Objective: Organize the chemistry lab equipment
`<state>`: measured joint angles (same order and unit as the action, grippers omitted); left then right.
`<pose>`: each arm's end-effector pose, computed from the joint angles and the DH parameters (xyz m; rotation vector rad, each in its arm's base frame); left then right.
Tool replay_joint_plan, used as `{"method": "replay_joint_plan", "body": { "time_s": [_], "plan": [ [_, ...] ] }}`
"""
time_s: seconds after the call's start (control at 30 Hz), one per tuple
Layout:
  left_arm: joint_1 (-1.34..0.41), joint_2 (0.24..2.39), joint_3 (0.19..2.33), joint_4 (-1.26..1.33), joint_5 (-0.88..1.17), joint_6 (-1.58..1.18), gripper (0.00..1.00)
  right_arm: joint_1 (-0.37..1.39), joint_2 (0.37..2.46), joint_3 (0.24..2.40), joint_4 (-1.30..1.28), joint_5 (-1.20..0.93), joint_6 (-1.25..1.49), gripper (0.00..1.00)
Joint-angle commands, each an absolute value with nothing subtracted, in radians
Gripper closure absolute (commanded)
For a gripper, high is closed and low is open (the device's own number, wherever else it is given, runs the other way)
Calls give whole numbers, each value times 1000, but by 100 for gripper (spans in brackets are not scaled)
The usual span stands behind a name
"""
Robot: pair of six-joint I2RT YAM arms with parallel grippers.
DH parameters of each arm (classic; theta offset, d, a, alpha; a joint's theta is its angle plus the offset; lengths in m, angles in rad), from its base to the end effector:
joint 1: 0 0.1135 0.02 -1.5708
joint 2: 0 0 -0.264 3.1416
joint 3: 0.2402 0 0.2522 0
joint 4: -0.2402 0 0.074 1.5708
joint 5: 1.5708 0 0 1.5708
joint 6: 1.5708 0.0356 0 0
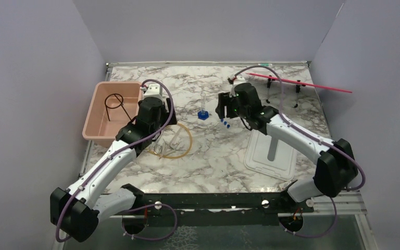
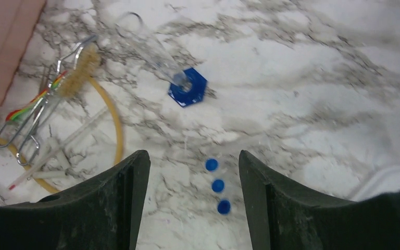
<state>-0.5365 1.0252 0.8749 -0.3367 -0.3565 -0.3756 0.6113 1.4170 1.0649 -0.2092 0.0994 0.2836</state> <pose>0.2032 -0.1064 0.3116 -0.0560 2.0303 -0.2088 0.2664 0.1824 0.2880 -0.2934 2.1382 0.4190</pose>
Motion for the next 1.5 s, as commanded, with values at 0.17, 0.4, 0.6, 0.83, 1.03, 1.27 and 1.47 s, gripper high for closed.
{"method": "replay_joint_plan", "body": {
  "time_s": [0.17,0.4,0.6,0.83,1.03,1.27,1.47],
  "plan": [
    [-450,1097,888,-275,-69,-448,7,694,1764,1302,30,103,223,30],
    [-440,1101,867,-267,-60,-449,6,695,1917,1408,120,146,195,41],
    [-440,1106,859,-249,-26,-441,8,695,1969,1403,205,153,134,66],
    [-440,1086,856,-210,33,-390,8,694,1869,1428,79,28,149,78],
    [-440,1016,816,-91,224,-332,8,673,1726,1466,-164,-219,245,78],
    [-442,1026,808,-5,467,-350,15,663,1582,1442,-273,-502,326,77],
    [-443,1049,778,114,614,-488,45,663,1504,1407,-254,-616,380,76]
  ]
}}
